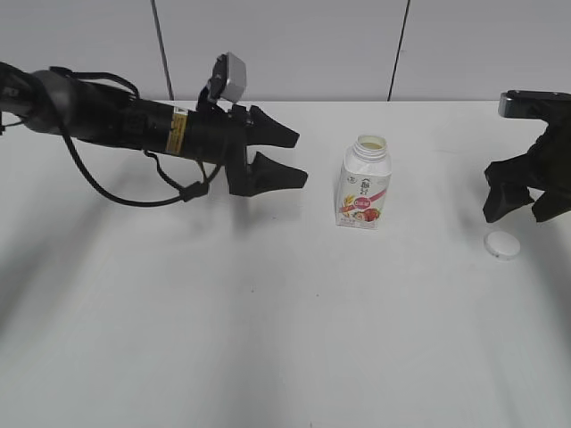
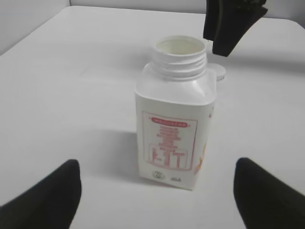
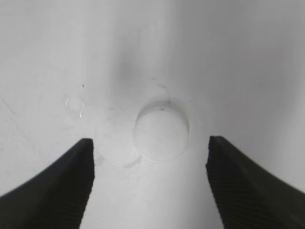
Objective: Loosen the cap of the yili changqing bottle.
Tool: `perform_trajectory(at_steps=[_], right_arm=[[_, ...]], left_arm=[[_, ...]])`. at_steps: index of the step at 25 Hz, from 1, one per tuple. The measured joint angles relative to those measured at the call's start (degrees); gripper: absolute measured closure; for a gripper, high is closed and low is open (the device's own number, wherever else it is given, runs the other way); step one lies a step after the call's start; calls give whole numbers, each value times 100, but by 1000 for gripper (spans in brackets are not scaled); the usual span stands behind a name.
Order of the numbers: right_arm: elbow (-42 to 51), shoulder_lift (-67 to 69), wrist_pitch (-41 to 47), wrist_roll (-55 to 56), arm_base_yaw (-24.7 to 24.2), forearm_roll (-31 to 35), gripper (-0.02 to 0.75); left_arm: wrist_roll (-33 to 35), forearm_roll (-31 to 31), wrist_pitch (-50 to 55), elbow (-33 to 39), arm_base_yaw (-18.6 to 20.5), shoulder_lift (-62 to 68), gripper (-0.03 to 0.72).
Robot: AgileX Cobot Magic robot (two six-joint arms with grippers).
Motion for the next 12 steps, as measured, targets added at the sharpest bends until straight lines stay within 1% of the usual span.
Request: perform_trajectory(at_steps=[4, 8, 12], right_arm=[[-14, -183, 0, 0, 0, -6, 160], [-219, -405, 24, 0, 0, -25, 160], [-531, -598, 40, -6, 0, -35, 160]], left_arm=[[-601, 687, 146, 0, 262, -386, 116], [-1162, 838, 627, 0, 483, -886, 125], [-1272, 852, 1638, 0, 581, -1432, 130]])
